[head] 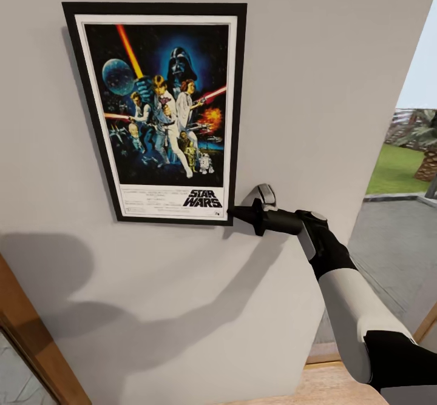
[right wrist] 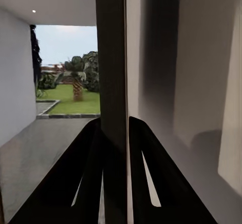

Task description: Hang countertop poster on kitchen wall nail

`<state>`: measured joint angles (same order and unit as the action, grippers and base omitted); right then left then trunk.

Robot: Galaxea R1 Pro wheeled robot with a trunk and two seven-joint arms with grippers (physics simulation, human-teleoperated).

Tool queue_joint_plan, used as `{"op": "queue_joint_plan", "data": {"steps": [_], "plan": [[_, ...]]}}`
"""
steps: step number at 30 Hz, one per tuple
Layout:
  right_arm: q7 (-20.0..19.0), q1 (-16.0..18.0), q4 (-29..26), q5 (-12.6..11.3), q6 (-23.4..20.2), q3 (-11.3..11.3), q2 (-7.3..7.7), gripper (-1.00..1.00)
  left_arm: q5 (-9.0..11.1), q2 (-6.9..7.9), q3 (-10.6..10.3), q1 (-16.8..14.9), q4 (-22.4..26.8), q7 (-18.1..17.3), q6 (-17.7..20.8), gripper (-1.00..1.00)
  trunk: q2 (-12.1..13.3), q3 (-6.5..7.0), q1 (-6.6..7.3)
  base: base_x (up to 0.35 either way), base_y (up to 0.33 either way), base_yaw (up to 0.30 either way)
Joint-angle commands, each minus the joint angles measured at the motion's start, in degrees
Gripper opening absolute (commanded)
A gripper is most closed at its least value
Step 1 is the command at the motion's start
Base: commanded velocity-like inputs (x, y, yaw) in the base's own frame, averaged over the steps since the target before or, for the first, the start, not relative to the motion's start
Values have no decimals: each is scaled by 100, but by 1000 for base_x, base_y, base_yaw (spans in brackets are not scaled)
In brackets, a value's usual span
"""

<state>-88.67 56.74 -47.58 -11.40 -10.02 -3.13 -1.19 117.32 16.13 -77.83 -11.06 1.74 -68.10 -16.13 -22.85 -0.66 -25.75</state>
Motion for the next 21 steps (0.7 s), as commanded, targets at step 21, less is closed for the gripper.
{"op": "queue_joint_plan", "data": {"steps": [21], "plan": [[55,4,20,7,95,-20,-4,-100,46,12,-57,-1,12,-1,-30,100,-7,-7,-3,0,0,0]]}}
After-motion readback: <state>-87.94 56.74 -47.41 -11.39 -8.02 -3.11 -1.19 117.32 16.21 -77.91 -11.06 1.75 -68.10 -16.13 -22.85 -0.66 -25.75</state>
